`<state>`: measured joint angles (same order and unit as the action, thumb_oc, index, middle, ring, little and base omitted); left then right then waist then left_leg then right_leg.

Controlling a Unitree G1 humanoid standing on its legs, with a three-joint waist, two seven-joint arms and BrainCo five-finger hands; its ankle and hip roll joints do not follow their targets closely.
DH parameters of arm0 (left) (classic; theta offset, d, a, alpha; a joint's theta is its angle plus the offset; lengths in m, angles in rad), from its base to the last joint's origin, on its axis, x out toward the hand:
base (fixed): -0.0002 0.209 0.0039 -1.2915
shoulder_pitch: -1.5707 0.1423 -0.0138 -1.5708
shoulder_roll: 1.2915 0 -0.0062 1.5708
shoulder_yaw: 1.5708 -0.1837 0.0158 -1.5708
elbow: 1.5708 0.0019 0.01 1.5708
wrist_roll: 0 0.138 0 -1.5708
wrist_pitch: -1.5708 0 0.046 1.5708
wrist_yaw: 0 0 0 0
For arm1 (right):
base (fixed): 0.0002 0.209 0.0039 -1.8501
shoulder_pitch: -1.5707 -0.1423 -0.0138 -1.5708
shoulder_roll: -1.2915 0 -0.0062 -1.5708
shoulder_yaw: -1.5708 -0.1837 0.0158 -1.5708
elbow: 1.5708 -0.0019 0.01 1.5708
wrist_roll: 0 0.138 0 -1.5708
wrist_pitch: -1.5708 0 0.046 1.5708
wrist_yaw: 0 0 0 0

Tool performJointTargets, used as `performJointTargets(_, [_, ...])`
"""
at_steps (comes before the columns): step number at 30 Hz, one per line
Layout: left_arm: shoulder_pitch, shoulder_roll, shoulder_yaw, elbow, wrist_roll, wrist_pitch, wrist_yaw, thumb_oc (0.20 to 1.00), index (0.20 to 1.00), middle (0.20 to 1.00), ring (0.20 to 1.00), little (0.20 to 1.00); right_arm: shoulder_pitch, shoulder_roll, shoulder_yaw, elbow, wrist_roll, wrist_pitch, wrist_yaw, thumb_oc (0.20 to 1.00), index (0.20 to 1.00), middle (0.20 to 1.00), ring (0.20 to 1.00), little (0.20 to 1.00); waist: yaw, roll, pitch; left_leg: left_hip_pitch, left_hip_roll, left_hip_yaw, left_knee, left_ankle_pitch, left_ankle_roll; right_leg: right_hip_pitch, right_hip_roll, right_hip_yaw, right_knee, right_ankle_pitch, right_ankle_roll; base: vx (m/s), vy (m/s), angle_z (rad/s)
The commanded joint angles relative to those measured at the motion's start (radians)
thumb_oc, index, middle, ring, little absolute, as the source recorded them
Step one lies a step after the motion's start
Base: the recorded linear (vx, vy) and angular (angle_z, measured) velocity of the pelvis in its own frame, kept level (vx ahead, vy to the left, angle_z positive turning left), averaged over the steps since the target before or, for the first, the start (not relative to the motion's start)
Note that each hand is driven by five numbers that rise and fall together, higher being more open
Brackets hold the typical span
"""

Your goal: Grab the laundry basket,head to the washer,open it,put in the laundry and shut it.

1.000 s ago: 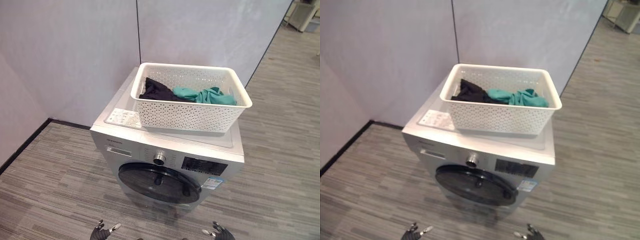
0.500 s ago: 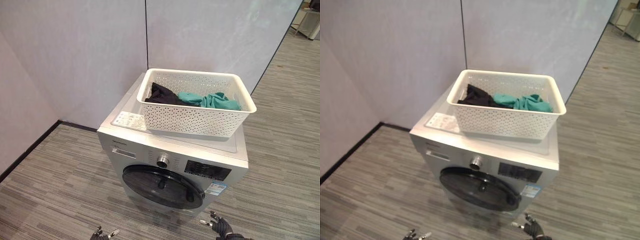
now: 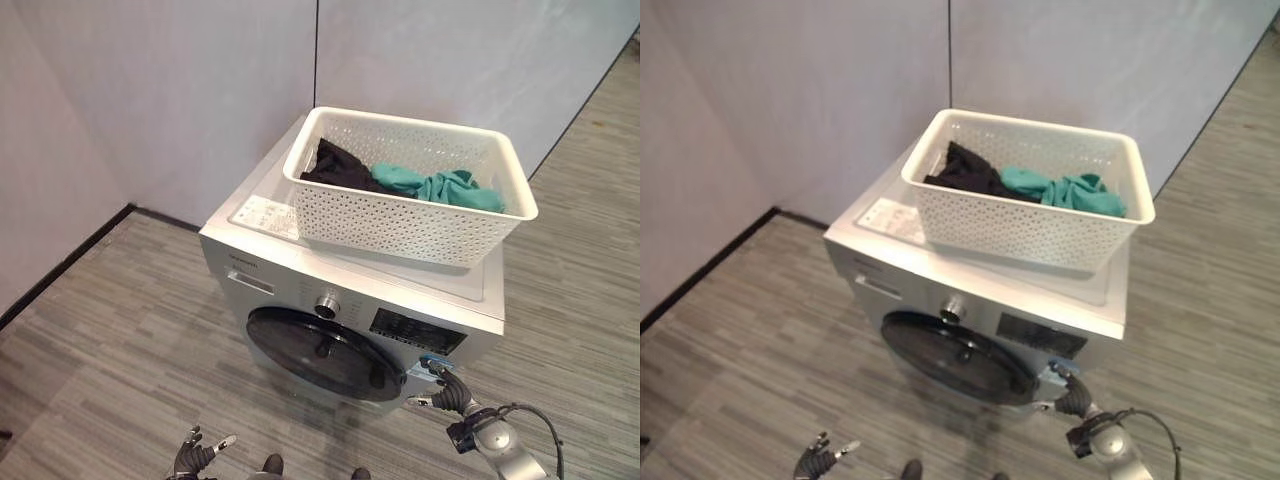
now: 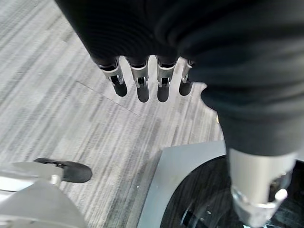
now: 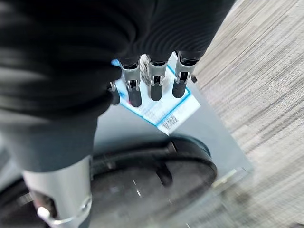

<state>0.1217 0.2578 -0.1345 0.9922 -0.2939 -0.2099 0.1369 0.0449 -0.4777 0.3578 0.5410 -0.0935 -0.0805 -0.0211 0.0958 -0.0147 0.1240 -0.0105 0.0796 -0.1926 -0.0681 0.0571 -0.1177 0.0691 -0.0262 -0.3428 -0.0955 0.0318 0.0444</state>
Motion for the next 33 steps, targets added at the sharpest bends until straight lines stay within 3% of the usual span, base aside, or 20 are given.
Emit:
performJointTargets(1, [-0.086, 0.013, -0.03, 0.031, 0.02, -0.024, 0.011, 1.0, 1.0, 1.0, 1.0, 1.0, -0.075, -0.017, 0.023, -0.014, -0.014, -0.014, -0.012, 1.0, 1.0, 1.0, 1.0, 1.0, 0.029, -0.015, 0.012, -0.069, 0.08, 0.034, -0.013, 0.052, -0.034, 0.019, -0.032, 0.033, 0.008, -0.134, 0.022, -0.18, -0.07, 0.71])
performJointTargets(2, [-0.101, 0.011, -0.035, 0.03, 0.015, -0.025, 0.017, 1.0, 1.0, 1.0, 1.0, 1.0, -0.091, -0.014, 0.035, 0.001, -0.013, -0.011, -0.019, 1.0, 1.0, 1.0, 1.0, 1.0, 0.035, -0.017, 0.031, -0.099, 0.072, 0.025, 0.011, 0.071, -0.039, 0.011, -0.039, 0.026, 0.008, -0.132, 0.019, -0.23, -0.05, 0.71])
performJointTargets(5, [-0.109, 0.011, -0.037, 0.021, 0.016, -0.03, 0.02, 1.0, 1.0, 1.0, 1.0, 1.0, -0.136, -0.013, 0.074, 0.022, -0.026, -0.018, -0.027, 1.0, 1.0, 1.0, 1.0, 1.0, 0.027, -0.038, 0.033, -0.105, 0.083, 0.058, 0.137, 0.008, -0.02, -0.04, -0.059, 0.012, 0.008, -0.11, 0.008, -0.15, -0.028, 0.55])
performJointTargets(8, [-0.098, 0.008, -0.036, 0.026, 0.02, -0.03, 0.019, 1.0, 1.0, 1.0, 1.0, 1.0, -0.14, -0.01, 0.082, 0.027, -0.03, -0.023, -0.026, 1.0, 1.0, 1.0, 1.0, 1.0, 0.026, -0.037, 0.021, -0.088, 0.087, 0.043, 0.132, -0.001, -0.012, -0.051, -0.055, 0.019, 0.008, -0.107, 0.011, 0.03, 0.006, 0.16])
performJointTargets(10, [-0.059, 0.004, -0.02, 0.042, 0.024, -0.027, 0.02, 1.0, 1.0, 1.0, 1.0, 1.0, -0.146, -0.005, 0.091, 0.023, -0.052, -0.025, -0.022, 1.0, 1.0, 1.0, 1.0, 1.0, 0.02, -0.015, -0.012, -0.032, 0.112, 0.03, 0.066, 0.01, -0.019, -0.054, -0.032, 0.043, 0.008, -0.112, 0.02, 0.11, 0.058, 0.19])
performJointTargets(14, [-0.035, 0.005, -0.027, 0.032, 0.036, -0.029, 0.018, 1.0, 1.0, 1.0, 1.0, 1.0, -0.207, -0.021, 0.106, 0.022, -0.094, -0.024, -0.044, 1.0, 1.0, 1.0, 1.0, 1.0, 0.02, 0.017, -0.022, 0.015, 0.123, 0.106, -0.002, 0.022, -0.027, -0.035, -0.04, 0.031, 0.008, -0.116, 0.028, 0.07, 0.102, -0.02])
performJointTargets(15, [-0.023, 0.01, -0.027, 0.014, 0.036, -0.03, 0.012, 1.0, 1.0, 1.0, 1.0, 1.0, -0.239, -0.031, 0.113, 0.013, -0.113, -0.023, -0.047, 1.0, 1.0, 1.0, 1.0, 1.0, 0.023, 0.03, -0.023, 0.037, 0.117, 0.127, -0.019, 0.012, -0.028, -0.024, -0.048, 0.031, 0.008, -0.111, 0.033, 0.05, 0.096, 0.03])
performJointTargets(22, [-0.005, 0.014, -0.011, 0.002, 0.007, -0.036, 0.004, 1.0, 1.0, 1.0, 1.0, 1.0, -0.257, -0.035, 0.121, -0.005, -0.12, -0.022, -0.038, 1.0, 1.0, 1.0, 1.0, 1.0, 0.023, 0.034, -0.03, 0.036, 0.07, 0.127, -0.019, -0.038, -0.012, -0.024, -0.085, 0.039, 0.008, -0.086, 0.054, 0.03, 0.063, -0.04])
performJointTargets(33, [0.016, 0.04, -0.017, -0.064, -0.011, -0.051, -0.014, 1.0, 1.0, 1.0, 1.0, 1.0, -0.384, -0.089, 0.19, 0.031, -0.158, -0.018, -0.007, 1.0, 1.0, 1.0, 1.0, 1.0, 0.03, 0.068, 0.005, -0.019, 0.037, 0.129, -0.019, -0.034, 0.0, -0.093, -0.113, 0.062, 0.008, -0.058, 0.07, -0.04, 0.005, -0.02])
